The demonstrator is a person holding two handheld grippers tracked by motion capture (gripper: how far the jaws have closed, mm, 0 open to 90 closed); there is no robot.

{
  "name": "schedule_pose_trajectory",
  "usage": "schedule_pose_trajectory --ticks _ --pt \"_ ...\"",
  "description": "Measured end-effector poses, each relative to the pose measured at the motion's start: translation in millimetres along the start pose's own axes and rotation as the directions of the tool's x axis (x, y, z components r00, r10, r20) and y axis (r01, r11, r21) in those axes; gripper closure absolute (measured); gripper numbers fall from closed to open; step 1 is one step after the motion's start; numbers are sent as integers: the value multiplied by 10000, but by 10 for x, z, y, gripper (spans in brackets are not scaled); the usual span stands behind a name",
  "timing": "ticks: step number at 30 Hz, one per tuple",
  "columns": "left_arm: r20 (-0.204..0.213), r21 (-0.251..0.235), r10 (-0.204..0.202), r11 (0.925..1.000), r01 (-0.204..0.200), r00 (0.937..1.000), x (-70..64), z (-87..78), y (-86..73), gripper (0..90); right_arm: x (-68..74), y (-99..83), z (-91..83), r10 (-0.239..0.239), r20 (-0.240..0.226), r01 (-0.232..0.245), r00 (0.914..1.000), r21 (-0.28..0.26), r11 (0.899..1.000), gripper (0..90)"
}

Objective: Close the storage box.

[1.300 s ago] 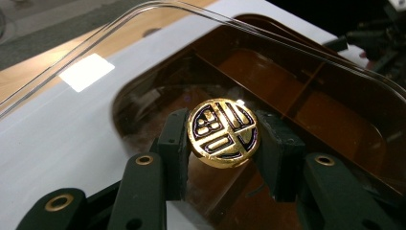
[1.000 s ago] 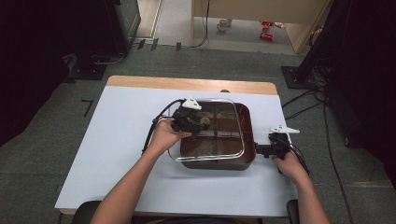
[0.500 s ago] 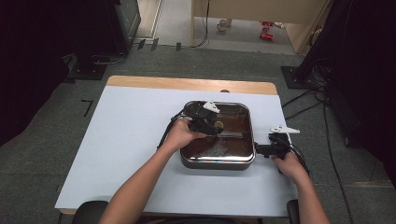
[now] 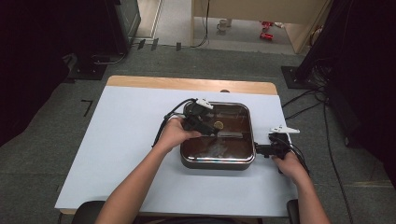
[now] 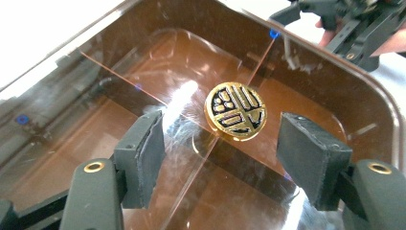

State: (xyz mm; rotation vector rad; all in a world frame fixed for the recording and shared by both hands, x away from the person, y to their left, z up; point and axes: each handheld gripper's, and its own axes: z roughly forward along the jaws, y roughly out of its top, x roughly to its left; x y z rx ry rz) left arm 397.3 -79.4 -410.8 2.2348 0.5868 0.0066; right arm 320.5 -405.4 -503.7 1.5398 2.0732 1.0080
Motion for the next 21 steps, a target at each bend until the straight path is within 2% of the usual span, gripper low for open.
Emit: schedule_pose_trajectory --ticks 3,12,17,21 --pt "-248 -90 -66 9999 64 9997 3 -76 -35 326 -1 0 -1 17 -13 -17 10000 -6 10000 70" --pt "-407 -550 -173 9984 150 9990 -13 -301 -117 289 0 -2 -1 9 -8 -9 10000 -17 10000 71" --pt "-1099 -1011 -462 9943 350 9929 3 -503 -261 261 3 -1 1 -49 37 49 10000 -14 10000 73" --pt "-1349 -1264 -607 9910 436 9890 14 -647 -371 258 4 -1 0 -29 38 29 10000 -7 10000 73"
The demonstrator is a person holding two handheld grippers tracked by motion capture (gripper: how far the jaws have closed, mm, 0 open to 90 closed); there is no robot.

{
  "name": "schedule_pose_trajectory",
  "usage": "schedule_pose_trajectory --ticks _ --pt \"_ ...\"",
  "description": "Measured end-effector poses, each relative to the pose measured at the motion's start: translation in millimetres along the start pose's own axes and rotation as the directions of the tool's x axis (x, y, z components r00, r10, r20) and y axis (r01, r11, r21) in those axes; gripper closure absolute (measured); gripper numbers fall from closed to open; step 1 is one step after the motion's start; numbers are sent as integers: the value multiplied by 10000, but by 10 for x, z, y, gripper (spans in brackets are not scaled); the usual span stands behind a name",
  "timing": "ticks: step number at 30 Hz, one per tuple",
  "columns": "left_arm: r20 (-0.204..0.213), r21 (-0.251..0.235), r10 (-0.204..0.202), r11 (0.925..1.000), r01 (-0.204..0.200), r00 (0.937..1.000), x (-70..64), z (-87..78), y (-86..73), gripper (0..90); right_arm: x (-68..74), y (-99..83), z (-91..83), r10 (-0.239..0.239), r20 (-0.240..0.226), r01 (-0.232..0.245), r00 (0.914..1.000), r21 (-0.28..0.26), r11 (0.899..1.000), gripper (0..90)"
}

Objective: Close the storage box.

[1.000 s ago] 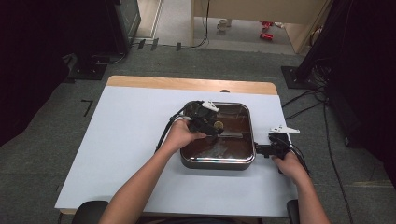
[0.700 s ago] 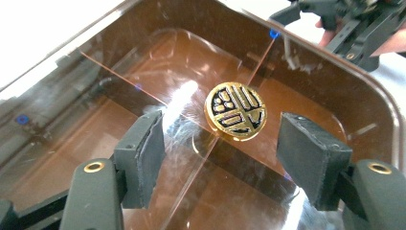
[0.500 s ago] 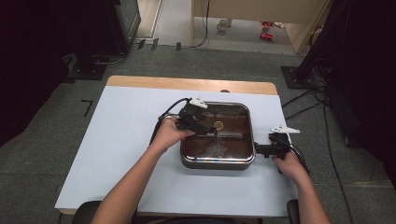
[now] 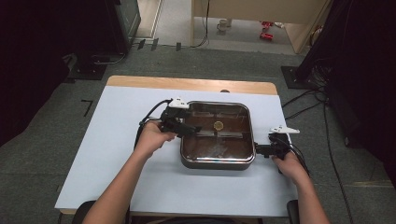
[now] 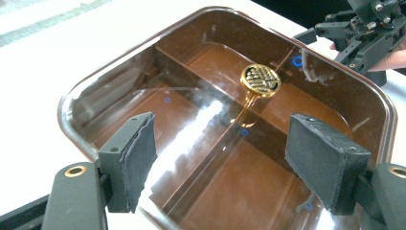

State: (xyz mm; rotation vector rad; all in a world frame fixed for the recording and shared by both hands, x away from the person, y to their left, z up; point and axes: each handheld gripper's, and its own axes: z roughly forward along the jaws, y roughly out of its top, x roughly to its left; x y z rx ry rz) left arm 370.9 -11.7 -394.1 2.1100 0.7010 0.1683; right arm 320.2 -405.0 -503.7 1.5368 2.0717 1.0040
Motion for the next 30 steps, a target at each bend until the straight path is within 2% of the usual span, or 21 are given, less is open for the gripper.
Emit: schedule_pose_trajectory --ticks 3,8,13,22,25,28,29,30 --pt "-430 -54 -8 10000 5 9991 27 -106 -68 253 1 0 1 8 7 -8 10000 -2 10000 73" --pt "-592 -297 -324 9991 307 9977 64 -245 -149 246 1 0 1 -4 11 4 10000 -2 10000 72" --pt "-1038 -380 -528 9981 491 9932 106 -388 -307 238 1 0 0 -3 8 3 10000 0 10000 73" --pt "-1481 -351 -591 9979 545 9872 149 -457 -530 235 1 0 0 -3 8 3 10000 1 10000 73" --pt "-1776 -273 -574 9982 534 9824 178 -470 -648 234 2 0 0 8 8 -8 10000 4 10000 73" --pt "-1951 -382 -570 9980 505 9791 195 -477 -714 212 1 0 0 7 6 -7 10000 4 10000 73" --pt "-2140 -509 -619 9973 522 9749 217 -479 -792 206 2 0 0 9 7 -9 10000 3 10000 73" --pt "-2140 -509 -619 9973 522 9749 217 -479 -792 206 2 0 0 9 7 -9 10000 3 10000 73"
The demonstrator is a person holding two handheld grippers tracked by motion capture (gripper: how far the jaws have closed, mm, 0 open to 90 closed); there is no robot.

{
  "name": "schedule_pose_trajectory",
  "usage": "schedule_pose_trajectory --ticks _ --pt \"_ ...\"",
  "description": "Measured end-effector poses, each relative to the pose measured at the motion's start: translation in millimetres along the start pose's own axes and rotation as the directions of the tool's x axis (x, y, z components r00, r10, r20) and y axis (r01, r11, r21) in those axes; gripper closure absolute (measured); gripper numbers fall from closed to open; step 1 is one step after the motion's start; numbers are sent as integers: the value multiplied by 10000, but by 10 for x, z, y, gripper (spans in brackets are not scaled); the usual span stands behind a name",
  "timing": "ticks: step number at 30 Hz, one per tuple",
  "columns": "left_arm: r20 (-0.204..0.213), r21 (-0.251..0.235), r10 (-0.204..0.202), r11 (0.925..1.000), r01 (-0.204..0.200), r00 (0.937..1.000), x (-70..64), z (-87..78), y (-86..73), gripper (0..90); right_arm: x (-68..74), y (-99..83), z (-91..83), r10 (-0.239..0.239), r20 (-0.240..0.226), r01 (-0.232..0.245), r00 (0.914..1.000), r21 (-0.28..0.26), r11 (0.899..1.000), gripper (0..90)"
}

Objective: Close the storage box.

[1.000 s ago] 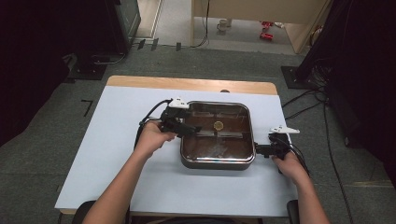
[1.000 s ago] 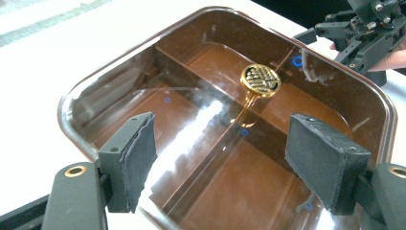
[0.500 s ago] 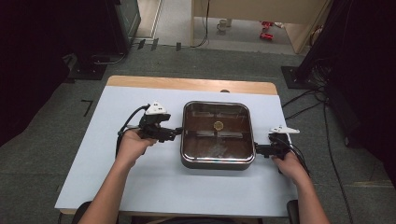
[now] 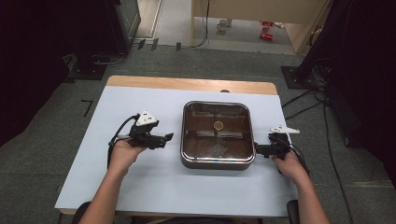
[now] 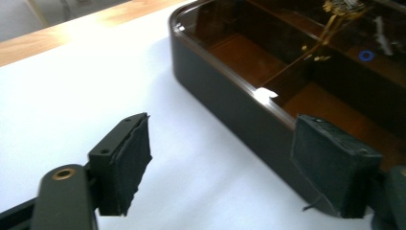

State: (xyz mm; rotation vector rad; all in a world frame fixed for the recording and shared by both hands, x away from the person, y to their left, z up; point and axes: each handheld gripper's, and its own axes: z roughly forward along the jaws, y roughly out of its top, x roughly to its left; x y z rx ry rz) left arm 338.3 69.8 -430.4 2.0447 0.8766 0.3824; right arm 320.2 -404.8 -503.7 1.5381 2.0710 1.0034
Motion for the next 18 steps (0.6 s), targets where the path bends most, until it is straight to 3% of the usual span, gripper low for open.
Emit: schedule_pose_trajectory --ticks 8,18 --pt "-369 187 -450 9988 457 9983 64 14 -224 206 0 0 0 -6 1 6 10000 0 10000 73" --pt "-534 1132 -577 9915 634 9969 13 151 -411 205 0 0 0 -8 7 8 10000 -1 10000 73"
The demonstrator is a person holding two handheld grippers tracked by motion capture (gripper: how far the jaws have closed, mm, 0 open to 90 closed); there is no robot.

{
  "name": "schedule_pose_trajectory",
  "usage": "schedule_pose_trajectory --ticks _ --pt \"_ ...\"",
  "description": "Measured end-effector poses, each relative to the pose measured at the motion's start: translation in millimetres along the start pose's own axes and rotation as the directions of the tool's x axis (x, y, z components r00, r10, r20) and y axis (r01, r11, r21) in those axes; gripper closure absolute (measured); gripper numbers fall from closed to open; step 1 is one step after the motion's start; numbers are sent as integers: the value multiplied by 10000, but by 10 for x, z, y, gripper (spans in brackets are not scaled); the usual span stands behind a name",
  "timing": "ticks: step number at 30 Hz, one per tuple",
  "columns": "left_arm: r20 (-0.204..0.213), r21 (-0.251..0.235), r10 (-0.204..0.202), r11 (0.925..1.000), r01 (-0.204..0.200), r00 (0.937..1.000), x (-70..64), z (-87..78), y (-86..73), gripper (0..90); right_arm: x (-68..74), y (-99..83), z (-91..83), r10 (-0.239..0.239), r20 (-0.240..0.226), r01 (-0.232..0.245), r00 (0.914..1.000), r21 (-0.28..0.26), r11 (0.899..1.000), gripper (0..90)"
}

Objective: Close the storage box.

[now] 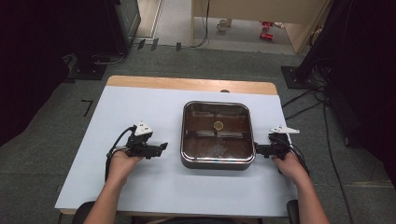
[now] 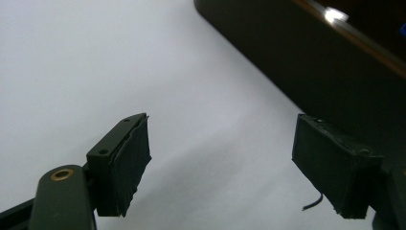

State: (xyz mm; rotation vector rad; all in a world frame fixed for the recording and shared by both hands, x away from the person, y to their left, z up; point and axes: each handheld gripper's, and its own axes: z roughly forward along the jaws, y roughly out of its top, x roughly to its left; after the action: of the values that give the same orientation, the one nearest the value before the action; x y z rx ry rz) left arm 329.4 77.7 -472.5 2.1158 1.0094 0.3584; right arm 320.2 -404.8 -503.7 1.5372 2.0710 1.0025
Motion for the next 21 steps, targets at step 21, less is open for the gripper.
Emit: schedule_pose_trajectory --ticks 21 --pt "-842 5 41 10000 -41 9964 -214 181 -212 171 -18 0 -4 118 -153 -118 9998 -30 9999 66"
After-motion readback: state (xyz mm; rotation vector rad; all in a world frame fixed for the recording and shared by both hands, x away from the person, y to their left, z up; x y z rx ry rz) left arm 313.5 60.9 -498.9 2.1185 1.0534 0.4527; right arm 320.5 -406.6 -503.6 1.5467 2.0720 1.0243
